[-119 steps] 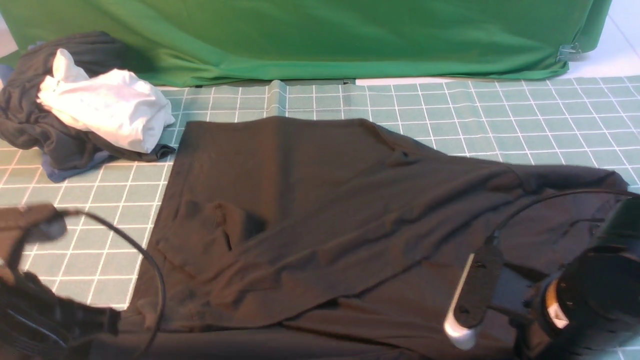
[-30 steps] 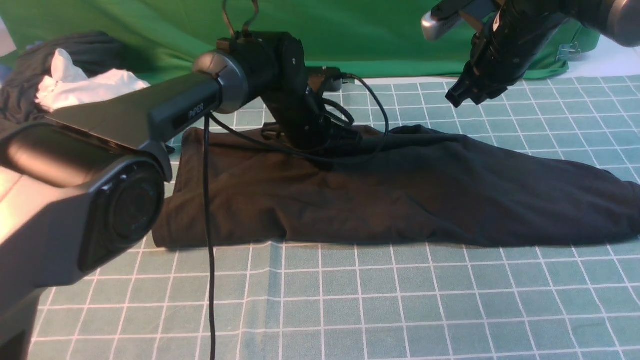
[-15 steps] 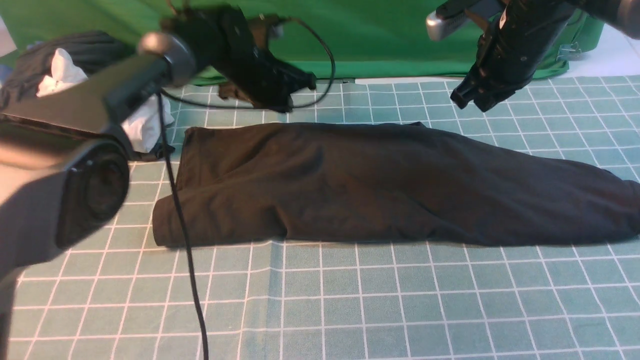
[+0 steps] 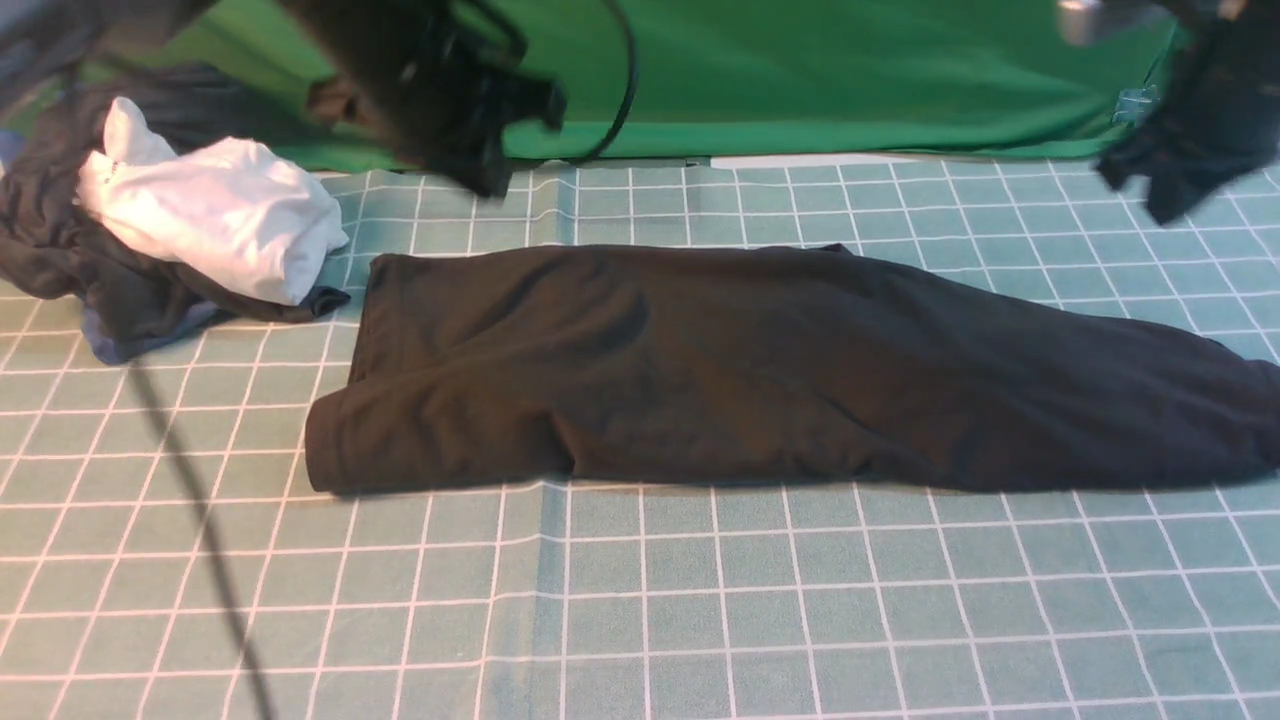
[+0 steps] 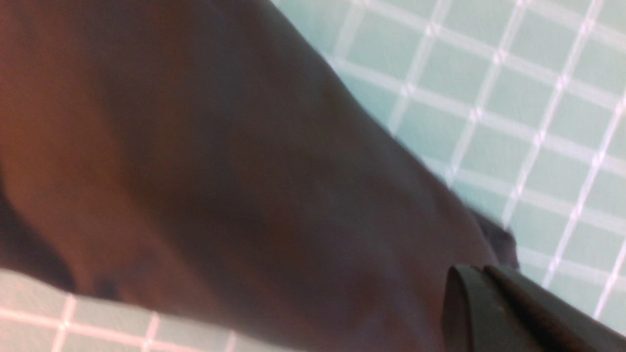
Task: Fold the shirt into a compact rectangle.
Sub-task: 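Pull the folded dark garment lengthwise by its ends to straighten it flat on the table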
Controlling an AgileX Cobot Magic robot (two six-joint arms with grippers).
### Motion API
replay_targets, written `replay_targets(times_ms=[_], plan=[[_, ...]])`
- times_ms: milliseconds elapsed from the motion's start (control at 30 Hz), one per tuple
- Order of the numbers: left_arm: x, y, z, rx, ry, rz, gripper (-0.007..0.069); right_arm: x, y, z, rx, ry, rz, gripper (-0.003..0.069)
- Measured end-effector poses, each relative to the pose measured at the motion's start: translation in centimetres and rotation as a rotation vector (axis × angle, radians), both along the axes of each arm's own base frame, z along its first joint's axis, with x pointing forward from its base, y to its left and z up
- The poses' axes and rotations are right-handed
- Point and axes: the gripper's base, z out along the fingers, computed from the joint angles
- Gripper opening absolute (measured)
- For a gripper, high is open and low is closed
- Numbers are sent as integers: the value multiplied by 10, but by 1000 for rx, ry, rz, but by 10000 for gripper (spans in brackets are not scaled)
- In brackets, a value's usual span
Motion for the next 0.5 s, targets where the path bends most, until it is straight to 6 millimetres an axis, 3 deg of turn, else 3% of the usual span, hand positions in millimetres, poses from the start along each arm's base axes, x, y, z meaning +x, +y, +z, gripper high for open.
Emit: replay_targets(times_ms=[33, 67, 233, 400, 500], plan=[[-24, 7, -8, 14, 55, 33, 6, -11, -14, -2, 21, 27, -38, 22], [-28, 8, -13, 19, 73, 38, 6, -13, -15, -2, 23, 29, -42, 22], [-85, 32, -34, 135, 140, 129, 8, -33, -23, -3, 52, 49, -57, 22], [-101, 47, -52, 193, 131, 171, 27, -36, -20, 1, 83, 21, -39, 22], [-97, 57, -61, 183, 79, 205, 74, -35, -18, 2, 112, 9, -35, 22]])
